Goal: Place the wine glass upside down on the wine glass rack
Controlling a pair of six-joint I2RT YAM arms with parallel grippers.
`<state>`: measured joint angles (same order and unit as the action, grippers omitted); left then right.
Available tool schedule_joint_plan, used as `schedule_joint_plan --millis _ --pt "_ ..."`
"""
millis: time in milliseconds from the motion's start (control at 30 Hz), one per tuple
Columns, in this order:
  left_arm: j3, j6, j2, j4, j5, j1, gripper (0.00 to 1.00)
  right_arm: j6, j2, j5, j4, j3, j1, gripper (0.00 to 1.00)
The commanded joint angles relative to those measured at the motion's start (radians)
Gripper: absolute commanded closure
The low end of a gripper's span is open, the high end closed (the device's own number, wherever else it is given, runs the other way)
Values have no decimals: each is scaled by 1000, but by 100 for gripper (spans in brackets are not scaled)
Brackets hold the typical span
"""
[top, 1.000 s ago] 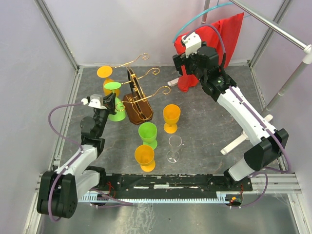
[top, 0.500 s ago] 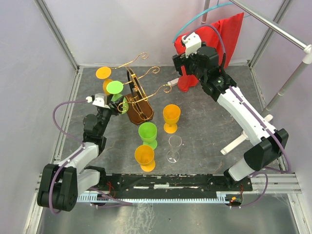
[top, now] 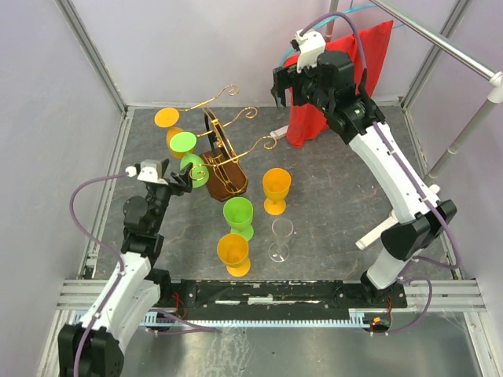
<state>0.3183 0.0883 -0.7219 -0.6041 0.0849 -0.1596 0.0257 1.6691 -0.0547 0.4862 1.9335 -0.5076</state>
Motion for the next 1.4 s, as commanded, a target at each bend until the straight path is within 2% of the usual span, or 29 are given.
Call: schedule_joint_plan --millis 0,167,300,400,567,700,800,933,1067,1367 --pt "28 -23 101 218 -110 -3 16 98 90 92 110 190 4 0" --pt "153 -46 128 418 -170 -3 10 141 187 153 211 356 -11 0" --pt "271 -39 102 528 -263 -2 5 164 209 183 207 373 -29 0" --pt "351 -43 70 540 -258 -2 4 160 209 184 208 355 -38 0" --pt "520 -37 -38 560 -133 -3 3 151 183 168 206 292 -41 0" --pt "695 28 -157 606 14 -4 3 134 165 141 213 258 -40 0" --pt "767 82 -235 609 69 -19 3 126 163 97 239 258 -41 0" --pt "807 28 -298 609 -33 -145 1 141 191 -75 357 339 -40 1" --pt "876 43 -384 677 -83 -209 1 143 201 -198 430 399 -35 0" --pt "1048 144 -519 863 -229 -299 1 166 153 -252 420 332 -4 0"
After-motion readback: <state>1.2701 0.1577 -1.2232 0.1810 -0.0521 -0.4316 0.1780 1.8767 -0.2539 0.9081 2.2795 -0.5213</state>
